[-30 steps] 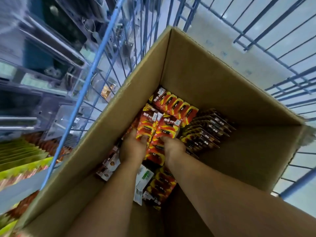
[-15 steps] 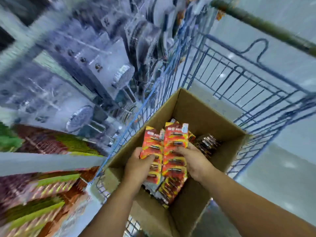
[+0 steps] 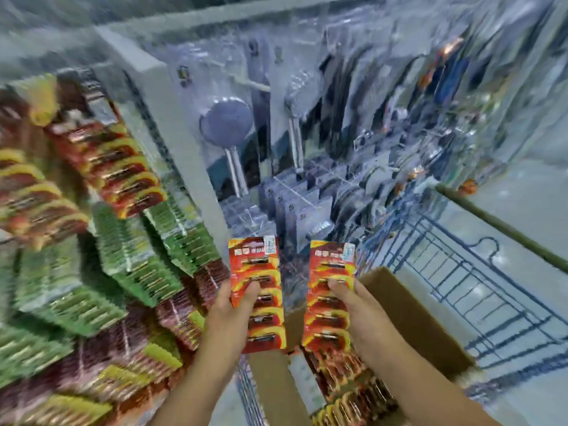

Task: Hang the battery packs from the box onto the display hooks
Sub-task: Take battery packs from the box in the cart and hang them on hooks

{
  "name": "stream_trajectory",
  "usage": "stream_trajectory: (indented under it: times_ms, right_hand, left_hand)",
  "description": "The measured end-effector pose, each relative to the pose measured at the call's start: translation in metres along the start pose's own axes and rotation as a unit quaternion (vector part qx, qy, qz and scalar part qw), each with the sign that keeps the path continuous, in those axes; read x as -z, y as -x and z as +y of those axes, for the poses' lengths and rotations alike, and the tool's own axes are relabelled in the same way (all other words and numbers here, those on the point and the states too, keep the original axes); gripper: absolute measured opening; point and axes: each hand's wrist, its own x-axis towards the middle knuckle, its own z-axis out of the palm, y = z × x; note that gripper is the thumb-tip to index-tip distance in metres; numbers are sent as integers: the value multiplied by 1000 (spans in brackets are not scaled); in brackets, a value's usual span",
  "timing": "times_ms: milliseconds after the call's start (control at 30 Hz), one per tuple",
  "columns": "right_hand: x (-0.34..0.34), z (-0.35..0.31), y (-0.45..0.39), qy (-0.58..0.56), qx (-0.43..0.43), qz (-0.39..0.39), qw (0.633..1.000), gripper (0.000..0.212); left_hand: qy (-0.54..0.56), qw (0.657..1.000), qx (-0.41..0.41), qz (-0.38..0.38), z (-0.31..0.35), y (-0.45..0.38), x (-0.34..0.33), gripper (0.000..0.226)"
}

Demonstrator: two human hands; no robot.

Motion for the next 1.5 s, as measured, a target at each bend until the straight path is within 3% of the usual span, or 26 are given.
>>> stream_trajectory:
  times_ms: [300, 467, 700, 1000, 1100, 1200, 1267, 1333, 1400, 1500]
  right_hand:
    - [-101, -33, 70, 125, 24, -198, 972, 20]
    - [-161, -35, 117, 171, 33, -262, 949, 20]
    - [-244, -25, 151, 195, 49, -295, 934, 17]
    - [-368, 1, 157, 188, 90, -328, 921, 11]
    - [-401, 10, 152, 194, 111, -303, 926, 19]
    - [-423, 12, 149, 200, 119, -287, 929, 23]
    - [-432, 12, 145, 202, 123, -275, 932, 22]
    - [-437, 14, 138, 205, 131, -273, 931, 30]
    - [-439, 15, 135, 206, 148, -273, 928, 52]
    - [-443, 21, 122, 204, 159, -275, 926, 102]
  left_hand:
    - [60, 974, -90, 200, 55, 114, 77, 14]
    - [81, 948, -127, 281, 81, 161, 126, 11]
    - [109, 921, -182, 326, 106, 177, 199, 14]
    - [105, 920, -210, 315, 136, 153, 307, 20]
    - [77, 926, -204, 307, 138, 132, 335, 36]
    - [50, 933, -190, 300, 137, 111, 360, 84]
    - [73, 934, -180, 299, 131, 97, 371, 100]
    - [87, 938, -176, 284, 128, 88, 376, 99]
    - [92, 941, -184, 270, 129, 84, 377, 86]
    - [107, 941, -190, 258, 134, 83, 378, 29]
